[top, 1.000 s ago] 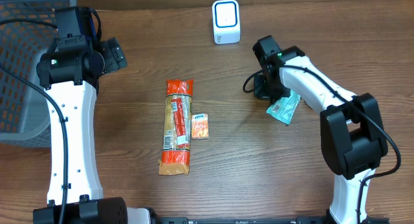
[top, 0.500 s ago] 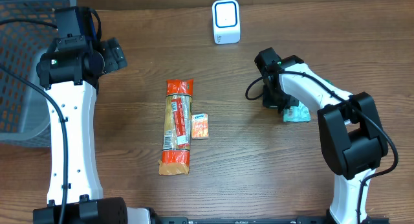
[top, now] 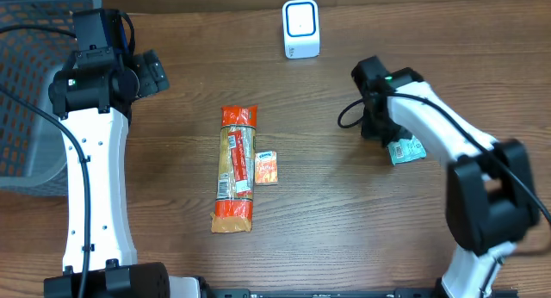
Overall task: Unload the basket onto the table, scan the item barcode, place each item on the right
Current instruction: 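Carry the wipe pack right and set it down near the jar, then move the right gripper over the orange Kleenex pack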
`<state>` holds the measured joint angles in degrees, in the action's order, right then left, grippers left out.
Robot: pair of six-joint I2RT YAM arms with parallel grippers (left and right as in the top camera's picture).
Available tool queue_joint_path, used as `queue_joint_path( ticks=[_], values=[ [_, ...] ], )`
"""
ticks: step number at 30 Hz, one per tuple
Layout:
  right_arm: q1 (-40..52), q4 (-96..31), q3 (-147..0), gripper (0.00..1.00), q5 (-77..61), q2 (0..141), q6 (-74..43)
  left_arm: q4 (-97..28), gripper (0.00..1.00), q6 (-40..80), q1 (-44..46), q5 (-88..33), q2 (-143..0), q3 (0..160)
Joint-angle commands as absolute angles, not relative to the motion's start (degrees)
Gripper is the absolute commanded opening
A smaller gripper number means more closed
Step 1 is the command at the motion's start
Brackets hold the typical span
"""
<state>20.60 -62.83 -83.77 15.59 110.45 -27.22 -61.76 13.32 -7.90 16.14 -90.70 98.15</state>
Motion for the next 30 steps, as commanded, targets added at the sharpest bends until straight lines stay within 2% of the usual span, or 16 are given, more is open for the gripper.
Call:
queue_joint_path(
  ticks=[1,3,4,7,12,15,20,30],
  values=[
    [20.23,-63.70,-83.64,0.13,10.48,104.40,-25.10,-61.71,1.00,12.84,-7.86,16.91,-89.89,99.20],
    [20.23,-63.86,-83.64,0.16,1.58,103.79,-21.10,-61.71,1.00,12.84,-7.86,16.91,-89.89,99.20],
    [20.27,-63.72,-83.64,0.24,-3.81,103.79,-19.35,-61.71,1.00,12.84,-7.86,16.91,-89.89,99.20],
    [21.52,-60.05,-81.69,0.32,-19.07,104.03,-16.10,-61.71,1.00,12.84,-7.86,16.91,-89.89,99.20],
    [25.87,-51.13,-75.94,0.44,-21.34,104.05,-18.59,-61.71,1.00,12.84,-7.86,16.91,-89.89,99.20],
    [29.04,-44.16,-71.90,0.47,-21.30,104.05,-23.00,-61.71,1.00,12.84,-7.86,16.91,-89.89,99.20],
    [35.81,-28.88,-63.99,0.81,-20.97,104.07,-27.27,-61.73,1.00,12.84,-7.86,16.91,-89.89,99.20],
    [38.61,-28.77,-62.96,0.80,-18.65,104.03,-30.04,-61.71,1.00,12.84,-7.86,16.91,-89.89,99.20]
  ],
)
